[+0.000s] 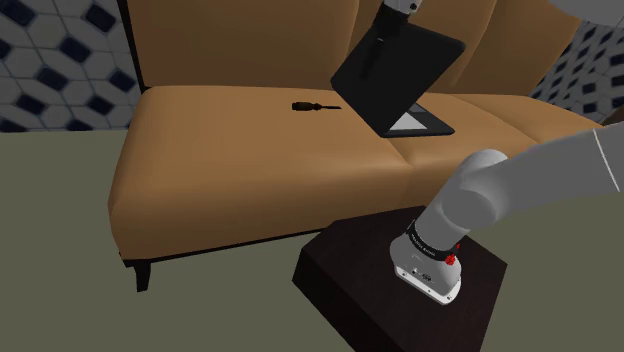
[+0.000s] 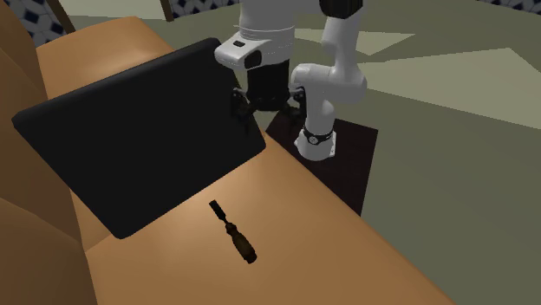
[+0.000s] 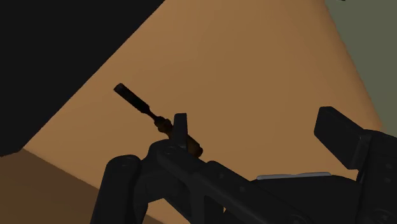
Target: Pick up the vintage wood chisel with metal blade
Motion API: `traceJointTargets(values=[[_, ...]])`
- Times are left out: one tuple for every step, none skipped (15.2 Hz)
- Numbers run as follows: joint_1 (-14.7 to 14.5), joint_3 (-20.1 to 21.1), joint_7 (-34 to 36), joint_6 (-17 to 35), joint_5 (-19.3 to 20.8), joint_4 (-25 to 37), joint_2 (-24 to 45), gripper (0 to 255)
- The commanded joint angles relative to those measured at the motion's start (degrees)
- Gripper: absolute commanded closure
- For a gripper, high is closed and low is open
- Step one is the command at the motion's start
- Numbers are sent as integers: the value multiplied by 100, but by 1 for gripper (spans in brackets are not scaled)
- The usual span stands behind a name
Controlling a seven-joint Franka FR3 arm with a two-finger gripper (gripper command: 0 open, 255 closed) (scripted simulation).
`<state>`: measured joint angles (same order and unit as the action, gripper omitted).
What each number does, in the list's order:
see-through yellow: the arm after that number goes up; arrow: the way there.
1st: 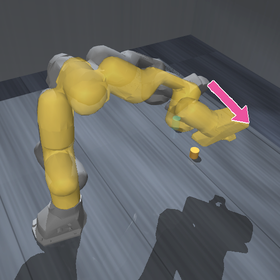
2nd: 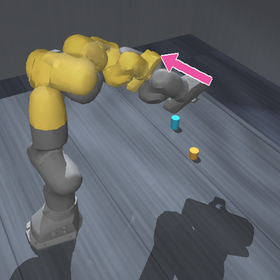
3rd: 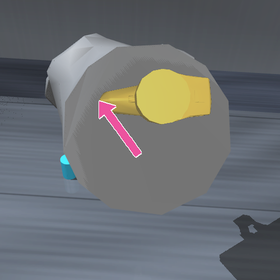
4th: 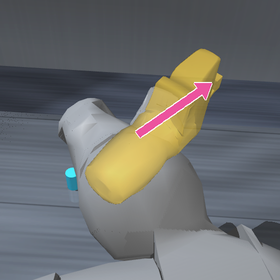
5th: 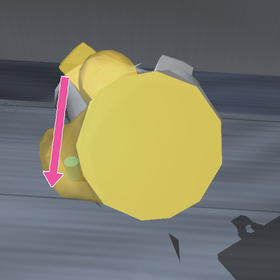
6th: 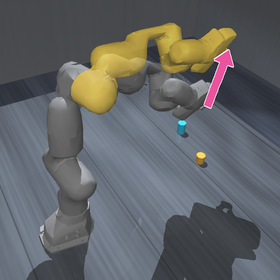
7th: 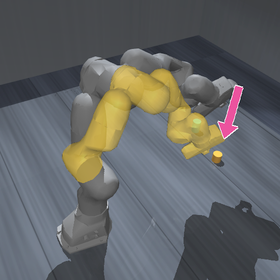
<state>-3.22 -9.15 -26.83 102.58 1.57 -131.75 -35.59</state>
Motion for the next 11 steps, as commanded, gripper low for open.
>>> traceJointTargets(values=[[-127, -281, -650, 248, -6, 29, 325, 0], [-199, -414, -955, 362, -29, 86, 527, 0], [-273, -544, -1263, 468, -62, 154, 737, 0], [-347, -667, -1573, 568, -107, 232, 955, 0], [-421, -786, -1886, 660, -164, 322, 1180, 0], [-495, -900, -2202, 743, -232, 421, 1412, 0], [-566, -1006, -2520, 818, -312, 530, 1650, 0], [-634, -1103, -2840, 883, -404, 649, 1893, 0], [-694, -1190, -3163, 938, -507, 777, 2142, 0], [-748, -1265, -3486, 983, -620, 914, 2395, 0], [-793, -1329, -3808, 1018, -741, 1059, 2651, 0]])
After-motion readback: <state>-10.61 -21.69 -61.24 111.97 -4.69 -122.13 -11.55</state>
